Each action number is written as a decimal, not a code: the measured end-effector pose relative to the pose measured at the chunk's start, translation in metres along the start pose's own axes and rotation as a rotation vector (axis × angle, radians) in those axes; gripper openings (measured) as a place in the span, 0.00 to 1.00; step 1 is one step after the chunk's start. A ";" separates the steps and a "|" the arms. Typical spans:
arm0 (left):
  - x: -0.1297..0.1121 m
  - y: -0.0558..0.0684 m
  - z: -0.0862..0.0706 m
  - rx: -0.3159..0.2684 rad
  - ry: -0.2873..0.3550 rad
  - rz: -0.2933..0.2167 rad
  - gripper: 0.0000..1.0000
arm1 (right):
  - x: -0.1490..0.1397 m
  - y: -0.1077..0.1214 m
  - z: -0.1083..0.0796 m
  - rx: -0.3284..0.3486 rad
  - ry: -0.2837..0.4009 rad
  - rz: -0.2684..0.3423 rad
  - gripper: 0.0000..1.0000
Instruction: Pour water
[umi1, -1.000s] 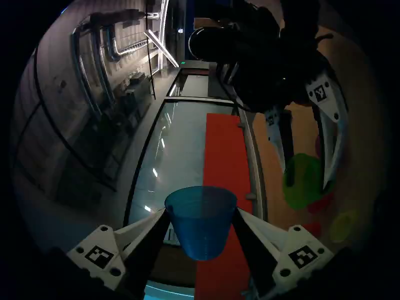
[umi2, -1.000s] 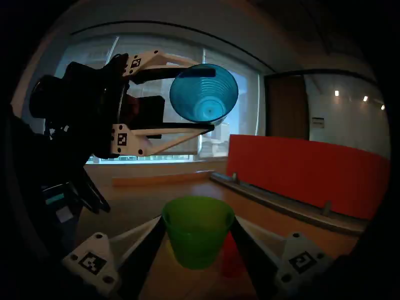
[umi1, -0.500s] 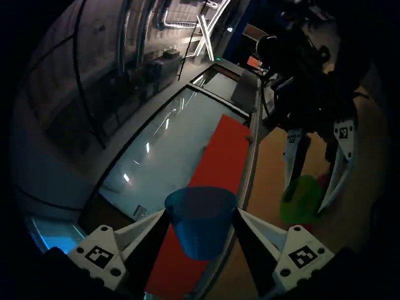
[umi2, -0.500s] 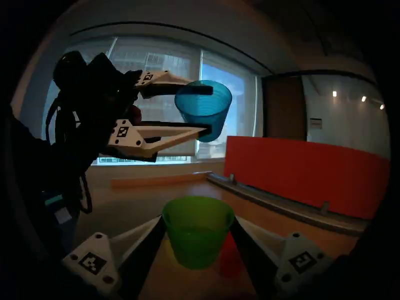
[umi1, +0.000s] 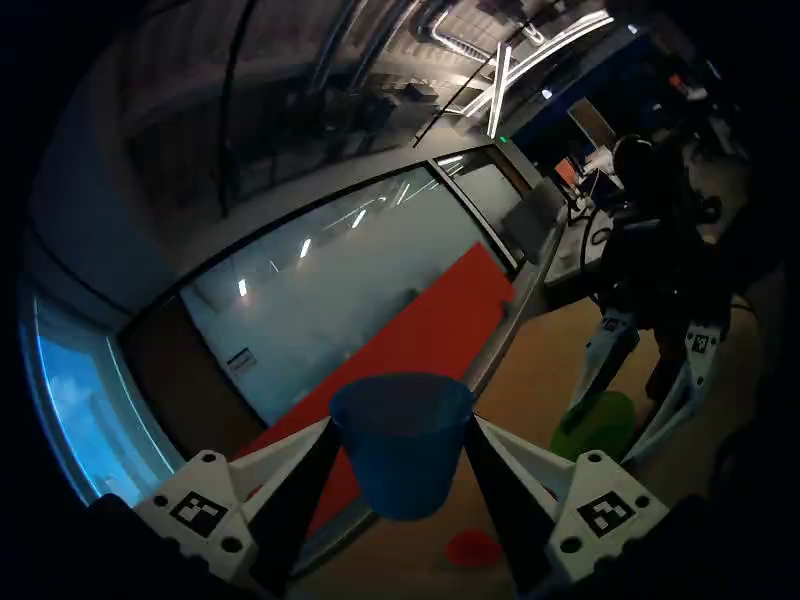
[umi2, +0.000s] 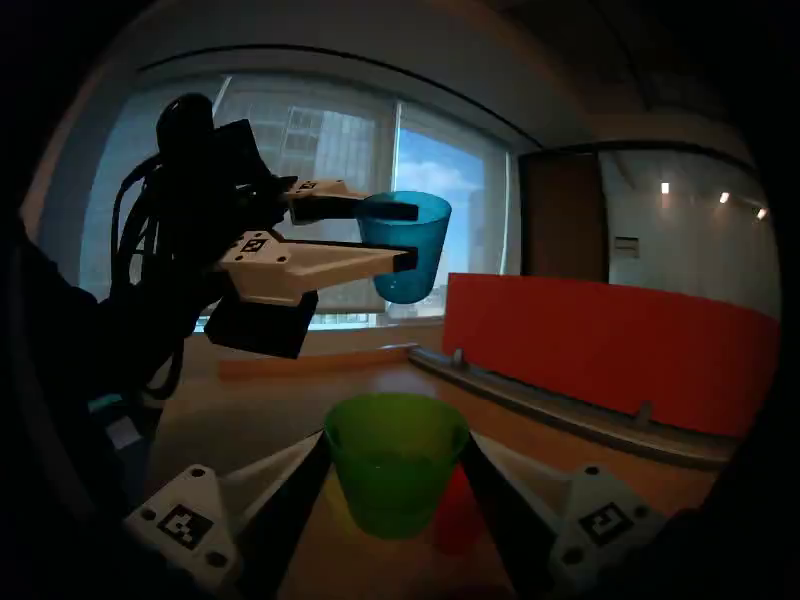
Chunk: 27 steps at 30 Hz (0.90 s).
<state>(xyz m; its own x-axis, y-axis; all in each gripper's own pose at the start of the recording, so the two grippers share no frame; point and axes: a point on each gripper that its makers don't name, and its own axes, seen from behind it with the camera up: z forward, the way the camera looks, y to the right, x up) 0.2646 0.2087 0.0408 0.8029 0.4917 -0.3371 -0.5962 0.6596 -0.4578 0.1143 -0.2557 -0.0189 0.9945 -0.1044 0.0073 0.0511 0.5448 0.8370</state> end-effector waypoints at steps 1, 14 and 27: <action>0.000 -0.001 0.000 0.001 0.001 -0.026 0.85 | 0.000 0.000 0.000 -0.001 0.000 -0.001 0.91; 0.014 0.000 -0.006 -0.078 0.058 -0.399 0.85 | 0.005 0.004 -0.004 -0.015 0.008 -0.005 0.91; 0.019 0.003 -0.007 -0.125 0.078 -0.540 0.85 | 0.012 0.003 -0.008 -0.024 0.020 -0.002 0.91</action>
<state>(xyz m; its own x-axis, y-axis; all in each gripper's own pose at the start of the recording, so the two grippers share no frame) 0.2776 0.2162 0.0275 0.9947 0.0565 -0.0855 -0.0995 0.7313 -0.6748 0.1267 -0.2487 -0.0201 0.9960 -0.0889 -0.0054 0.0548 0.5642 0.8238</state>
